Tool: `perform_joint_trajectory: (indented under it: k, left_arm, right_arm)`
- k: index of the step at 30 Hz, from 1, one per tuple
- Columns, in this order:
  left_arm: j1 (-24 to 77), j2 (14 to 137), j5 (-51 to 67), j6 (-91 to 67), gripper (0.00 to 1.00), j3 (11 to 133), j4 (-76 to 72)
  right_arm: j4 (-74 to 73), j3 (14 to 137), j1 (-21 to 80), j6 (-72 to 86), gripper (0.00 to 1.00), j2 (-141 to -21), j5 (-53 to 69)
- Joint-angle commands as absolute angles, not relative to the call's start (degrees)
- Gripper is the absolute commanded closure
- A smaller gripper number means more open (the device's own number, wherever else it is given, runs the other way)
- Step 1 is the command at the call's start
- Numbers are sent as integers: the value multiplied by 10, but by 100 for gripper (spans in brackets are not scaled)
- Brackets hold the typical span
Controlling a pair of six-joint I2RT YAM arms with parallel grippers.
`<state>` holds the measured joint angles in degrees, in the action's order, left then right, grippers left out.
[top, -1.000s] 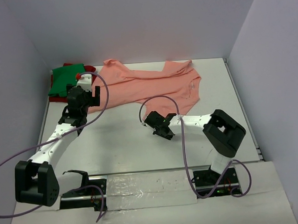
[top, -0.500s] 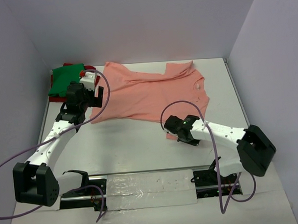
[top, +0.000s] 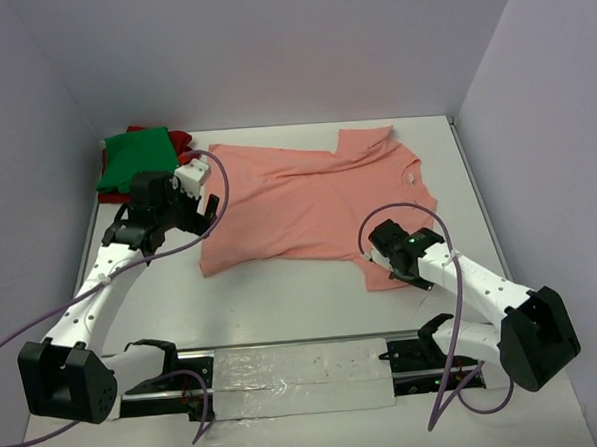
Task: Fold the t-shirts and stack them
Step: Flatten out the tshirt
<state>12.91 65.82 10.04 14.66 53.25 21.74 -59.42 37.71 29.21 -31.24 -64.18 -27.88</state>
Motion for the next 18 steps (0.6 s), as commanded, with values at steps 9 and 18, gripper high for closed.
perform_joint_trajectory:
  k: [9, 18]
  left_arm:
    - [126, 693, 157, 198, 1, 591, 311]
    - [125, 720, 134, 192, 1, 591, 302]
  right_arm:
    - [-627, 388, 209, -414, 100, -608, -285]
    - [-734, 382, 178, -484, 100, -525, -268]
